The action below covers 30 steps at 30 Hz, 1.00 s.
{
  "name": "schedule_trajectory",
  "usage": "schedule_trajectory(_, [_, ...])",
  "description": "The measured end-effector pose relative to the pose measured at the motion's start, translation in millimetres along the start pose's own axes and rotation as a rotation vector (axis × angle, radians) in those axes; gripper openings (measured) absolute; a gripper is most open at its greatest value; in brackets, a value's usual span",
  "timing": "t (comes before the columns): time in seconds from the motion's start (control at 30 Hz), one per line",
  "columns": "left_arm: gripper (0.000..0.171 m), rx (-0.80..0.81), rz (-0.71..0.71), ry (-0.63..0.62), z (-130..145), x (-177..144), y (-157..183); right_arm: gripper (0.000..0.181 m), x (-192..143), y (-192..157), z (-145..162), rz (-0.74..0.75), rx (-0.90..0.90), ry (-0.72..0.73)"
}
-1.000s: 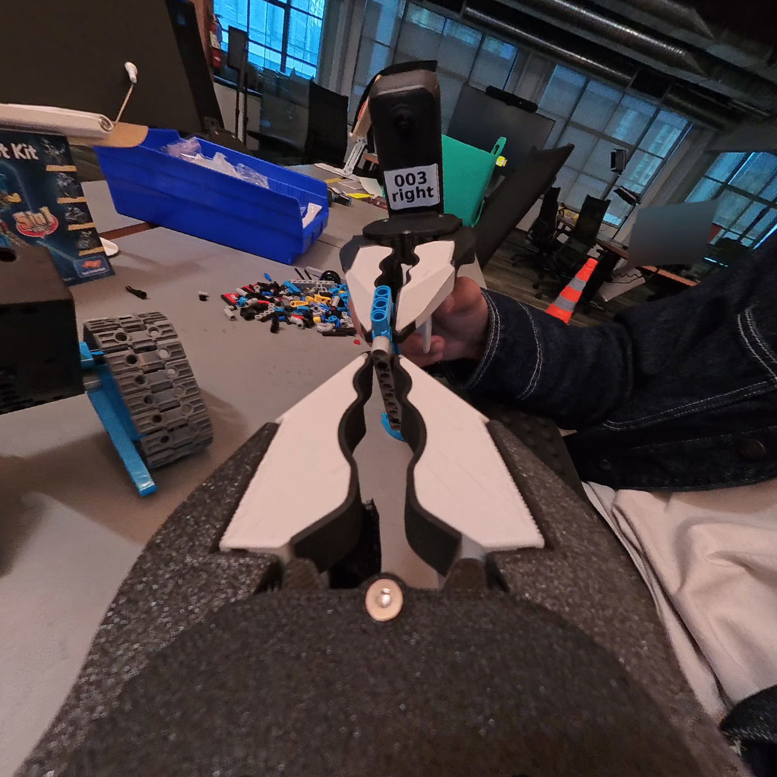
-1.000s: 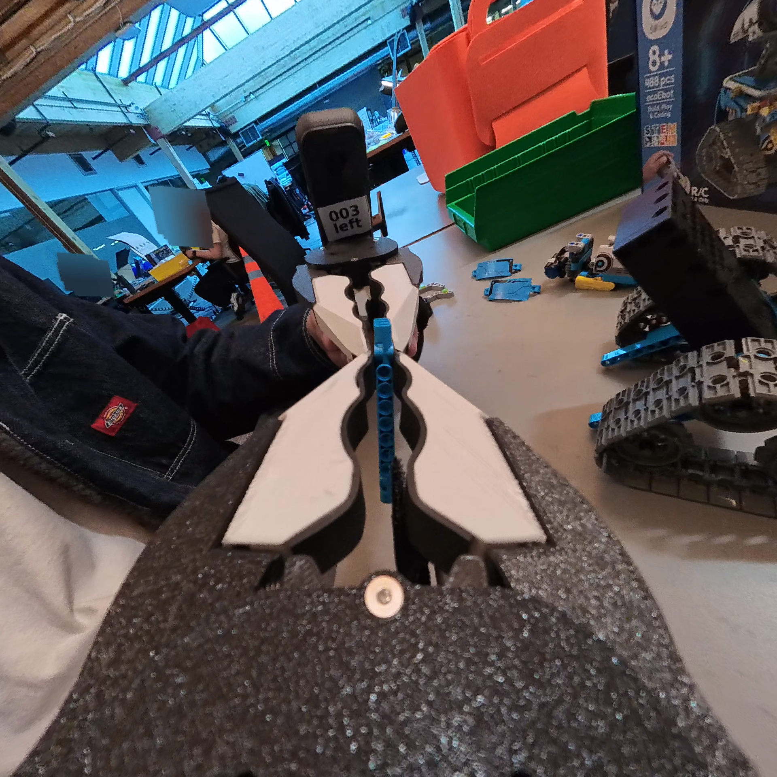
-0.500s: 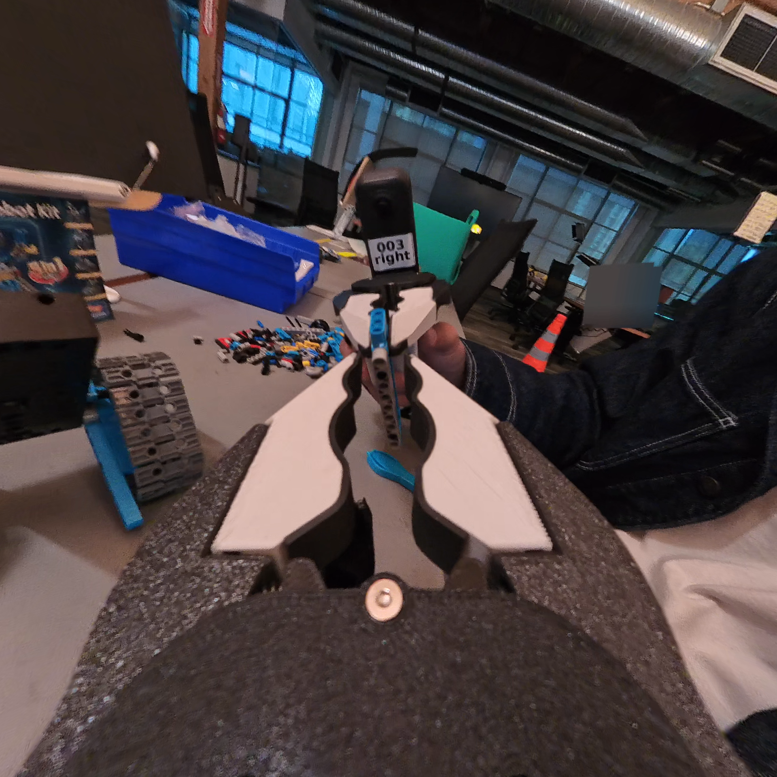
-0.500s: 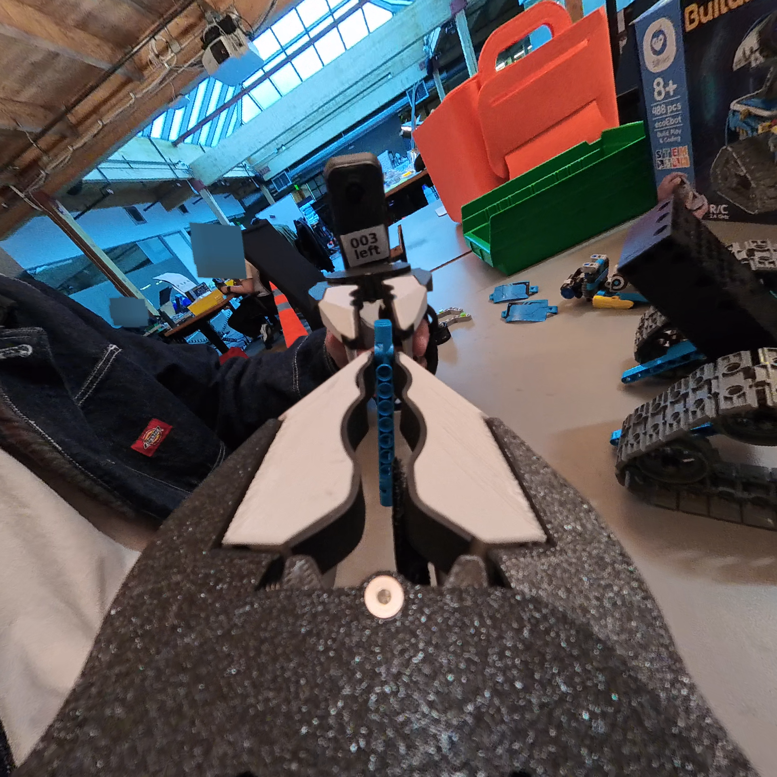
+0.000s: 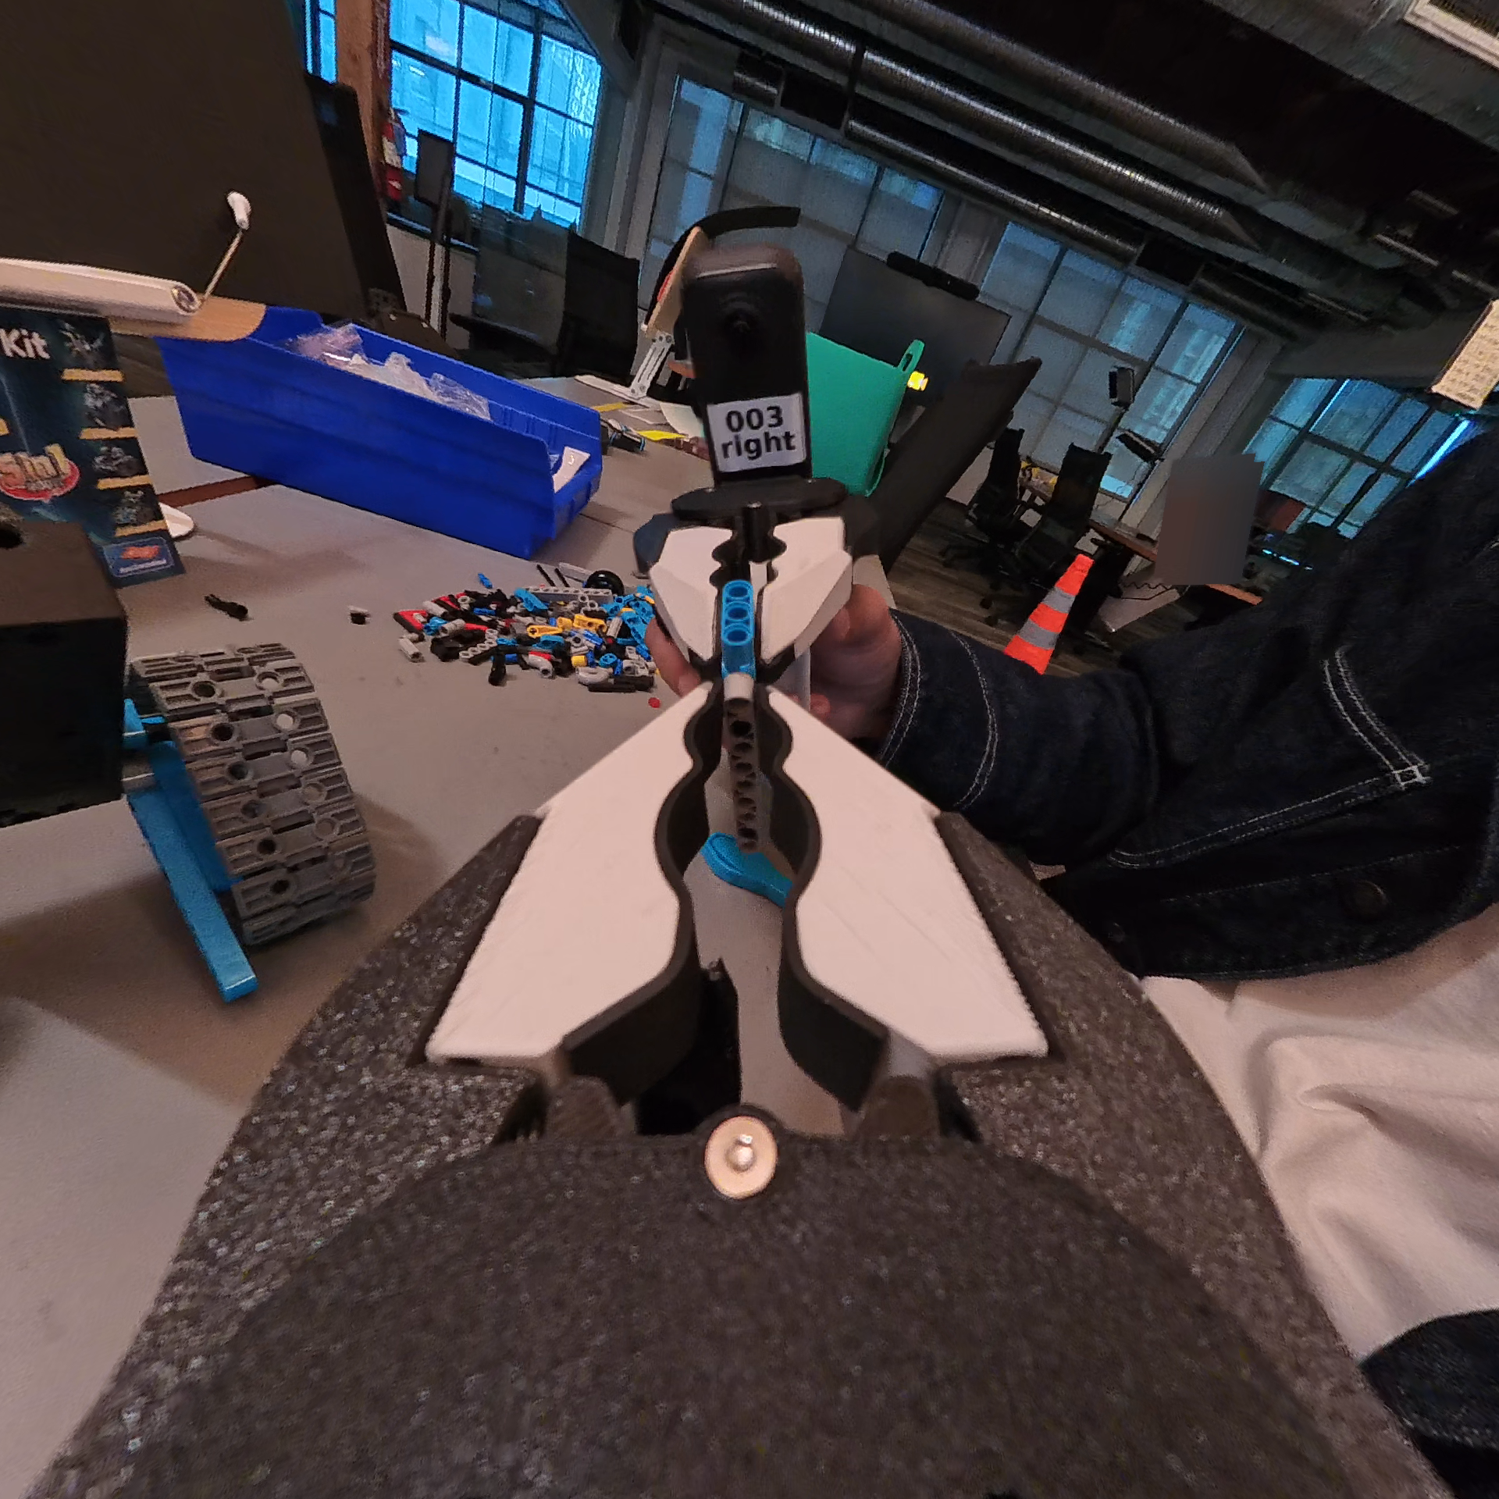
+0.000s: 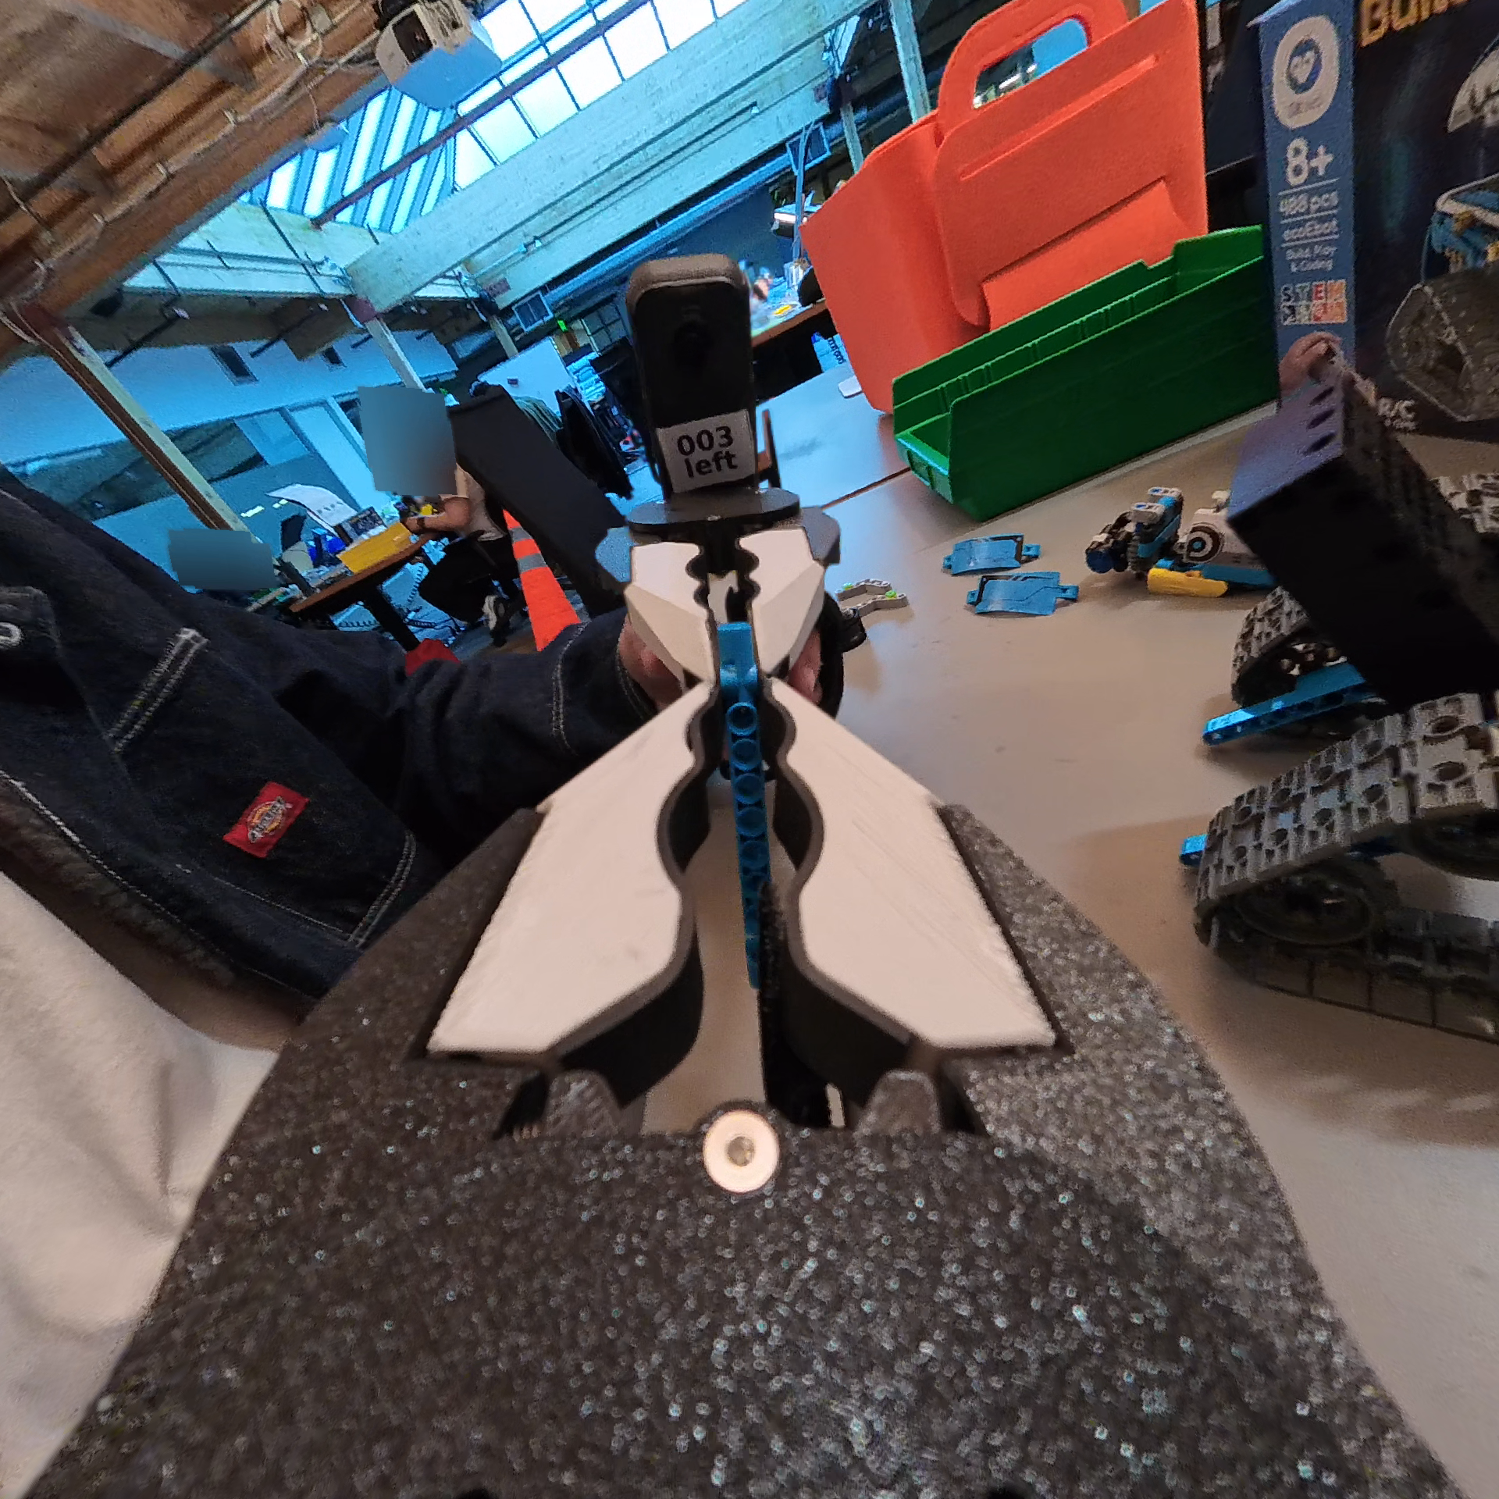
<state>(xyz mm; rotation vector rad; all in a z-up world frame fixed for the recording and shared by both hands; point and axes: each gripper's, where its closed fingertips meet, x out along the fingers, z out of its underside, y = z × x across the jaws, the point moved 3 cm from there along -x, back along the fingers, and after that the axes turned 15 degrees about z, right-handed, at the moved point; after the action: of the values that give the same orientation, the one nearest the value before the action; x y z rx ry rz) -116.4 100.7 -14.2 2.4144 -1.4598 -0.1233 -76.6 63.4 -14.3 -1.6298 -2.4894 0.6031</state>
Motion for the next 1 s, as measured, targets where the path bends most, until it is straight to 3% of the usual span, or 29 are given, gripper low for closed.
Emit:
schedule_trajectory(0.07, [0.005,-0.003,-0.002,-0.028,4,2,0,0.012,2,-3,0,0.006,-0.024,0.008])
schedule_trajectory(0.17, [0.005,-0.001,0.002,-0.049,7,4,1,0.006,3,-3,3,0.0,-0.021,-0.019])
schedule_trajectory(0.37, [0.005,0.062,-0.025,0.012,-3,2,3,0.005,-2,-4,-7,-0.008,-0.017,0.024])
schedule_trajectory(0.47, [0.005,0.024,-0.072,0.243,-32,-50,-6,0.004,-68,37,-49,0.05,0.133,0.289])
schedule_trajectory(0.53, [0.005,-0.013,-0.1,0.356,-44,-81,-17,0.005,-99,59,-52,0.119,0.153,0.314])
schedule_trajectory(0.57, [0.005,-0.033,-0.084,0.367,-44,-83,-18,0.005,-102,61,-53,0.114,0.181,0.337])
schedule_trajectory(0.63, [0.006,-0.044,-0.089,0.303,-37,-70,-20,0.005,-91,60,-51,0.078,0.236,0.333])
schedule_trajectory(0.8, [0.006,-0.173,-0.207,-0.042,19,-48,-45,0.005,-49,52,-26,0.046,0.303,0.159])
schedule_trajectory(0.9, [0.006,-0.231,-0.216,-0.057,27,-44,-50,0.005,-31,71,9,0.236,0.234,-0.062])
schedule_trajectory(1.0, [0.006,-0.205,-0.231,-0.086,30,-41,-50,0.005,-28,73,15,0.216,0.306,-0.094])
